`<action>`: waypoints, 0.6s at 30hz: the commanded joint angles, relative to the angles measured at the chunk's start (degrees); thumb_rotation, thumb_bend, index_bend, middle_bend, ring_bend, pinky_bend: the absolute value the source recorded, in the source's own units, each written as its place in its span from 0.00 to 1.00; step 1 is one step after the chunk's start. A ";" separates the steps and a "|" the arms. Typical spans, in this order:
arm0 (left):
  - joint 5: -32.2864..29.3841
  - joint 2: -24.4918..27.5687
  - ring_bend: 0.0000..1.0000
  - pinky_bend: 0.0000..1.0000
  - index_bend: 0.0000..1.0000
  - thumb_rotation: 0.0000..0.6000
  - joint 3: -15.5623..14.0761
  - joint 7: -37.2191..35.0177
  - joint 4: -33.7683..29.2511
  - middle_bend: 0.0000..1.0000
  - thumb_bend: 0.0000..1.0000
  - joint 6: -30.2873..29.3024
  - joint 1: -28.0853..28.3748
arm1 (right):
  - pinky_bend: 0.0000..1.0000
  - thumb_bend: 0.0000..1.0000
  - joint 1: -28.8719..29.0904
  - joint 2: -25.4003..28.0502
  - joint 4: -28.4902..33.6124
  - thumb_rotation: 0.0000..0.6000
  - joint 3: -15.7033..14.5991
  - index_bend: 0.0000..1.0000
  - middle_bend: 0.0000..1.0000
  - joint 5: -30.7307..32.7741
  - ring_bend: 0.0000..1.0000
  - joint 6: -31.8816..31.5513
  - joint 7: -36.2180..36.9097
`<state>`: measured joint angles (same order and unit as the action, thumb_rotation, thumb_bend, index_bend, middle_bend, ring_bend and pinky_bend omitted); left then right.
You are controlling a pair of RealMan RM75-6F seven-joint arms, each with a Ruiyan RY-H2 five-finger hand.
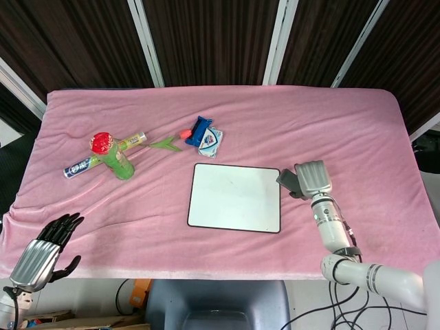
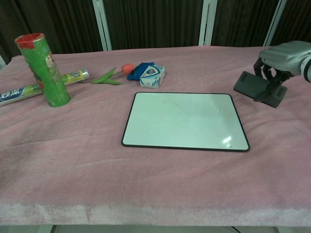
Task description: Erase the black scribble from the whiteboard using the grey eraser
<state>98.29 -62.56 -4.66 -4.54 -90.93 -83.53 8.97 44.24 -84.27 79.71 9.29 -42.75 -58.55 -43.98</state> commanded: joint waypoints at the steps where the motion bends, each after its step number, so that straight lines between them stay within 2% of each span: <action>1: -0.34 -0.08 0.05 0.14 0.00 1.00 0.12 0.25 -0.04 0.04 0.36 0.35 0.13 | 0.90 0.40 -2.80 -1.62 -6.33 1.00 -1.71 0.99 0.80 -4.14 0.80 4.22 8.68; 7: -0.51 0.26 0.05 0.14 0.00 1.00 0.26 -0.46 -0.03 0.04 0.36 -0.64 -0.27 | 0.89 0.40 -3.34 -3.61 -12.04 1.00 -2.38 0.97 0.80 -5.94 0.79 6.76 12.05; 10: -0.79 0.41 0.05 0.14 0.00 1.00 0.44 -1.13 0.19 0.04 0.36 -1.07 -0.45 | 0.86 0.40 -3.21 -3.91 -13.24 1.00 -2.62 0.91 0.80 -5.32 0.76 8.15 11.52; 11: -0.80 0.43 0.05 0.14 0.00 1.00 0.47 -1.27 0.24 0.04 0.36 -1.13 -0.46 | 0.83 0.40 -3.17 -3.89 -13.36 1.00 -2.62 0.85 0.78 -5.17 0.73 8.58 11.55; 13: -0.65 0.47 0.05 0.14 0.00 1.00 0.41 -1.47 0.31 0.04 0.36 -1.15 -0.45 | 0.75 0.40 -3.03 -3.56 -13.30 1.00 -2.71 0.68 0.67 -4.89 0.65 9.79 11.59; 15: -0.48 0.49 0.05 0.14 0.00 1.00 0.30 -1.55 0.33 0.04 0.36 -1.10 -0.43 | 0.60 0.40 -2.91 -2.93 -12.78 1.00 -2.72 0.42 0.48 -4.76 0.49 10.52 11.58; 18: -0.38 0.51 0.05 0.14 0.00 1.00 0.24 -1.52 0.34 0.04 0.36 -1.13 -0.46 | 0.32 0.36 -3.02 -1.44 -10.74 1.00 -2.58 0.12 0.25 -4.40 0.26 10.84 11.74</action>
<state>97.91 -62.05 -4.41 -6.05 -90.58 -84.66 8.52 41.26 -86.58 67.86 6.65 -47.39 -47.97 -32.34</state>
